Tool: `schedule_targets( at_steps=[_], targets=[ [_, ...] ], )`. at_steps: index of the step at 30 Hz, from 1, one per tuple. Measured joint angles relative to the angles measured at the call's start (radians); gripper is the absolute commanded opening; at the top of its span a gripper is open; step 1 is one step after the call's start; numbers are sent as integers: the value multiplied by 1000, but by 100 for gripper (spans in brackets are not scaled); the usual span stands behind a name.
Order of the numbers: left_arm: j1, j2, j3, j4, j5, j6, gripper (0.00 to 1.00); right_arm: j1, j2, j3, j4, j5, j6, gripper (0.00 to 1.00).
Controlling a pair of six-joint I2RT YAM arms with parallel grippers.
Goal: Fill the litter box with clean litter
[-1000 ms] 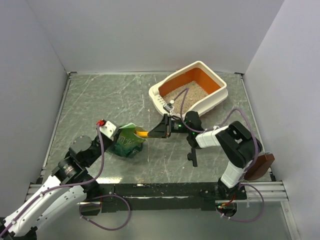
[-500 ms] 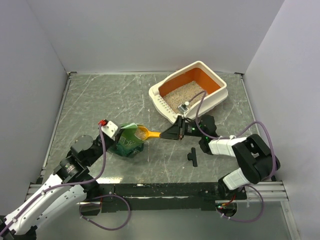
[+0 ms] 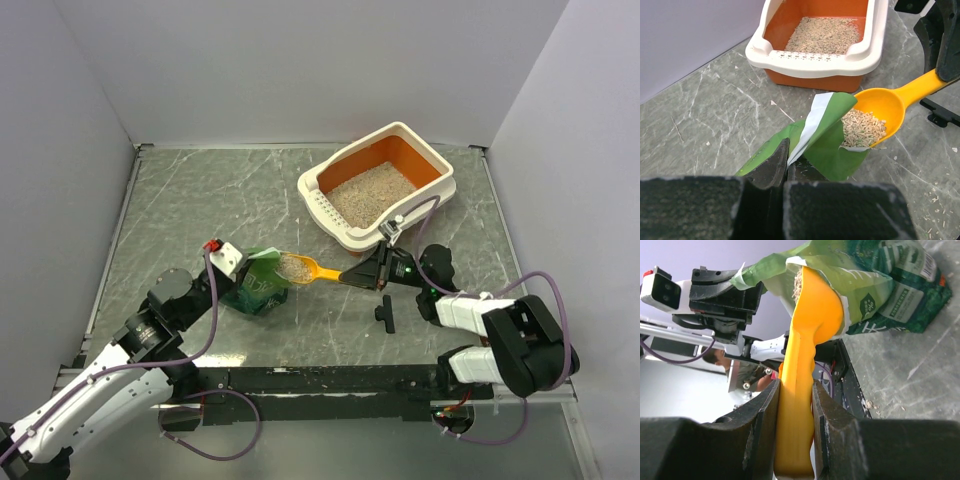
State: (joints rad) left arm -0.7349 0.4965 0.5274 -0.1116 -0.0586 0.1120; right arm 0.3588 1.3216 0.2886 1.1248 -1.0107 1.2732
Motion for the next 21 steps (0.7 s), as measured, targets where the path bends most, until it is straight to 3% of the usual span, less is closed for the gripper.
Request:
schedule_targets(
  at_steps=[21],
  targets=[
    [-13,-2,-17,21,-3,4,1,-77,-255,-82,-292,23,-28,0]
  ],
)
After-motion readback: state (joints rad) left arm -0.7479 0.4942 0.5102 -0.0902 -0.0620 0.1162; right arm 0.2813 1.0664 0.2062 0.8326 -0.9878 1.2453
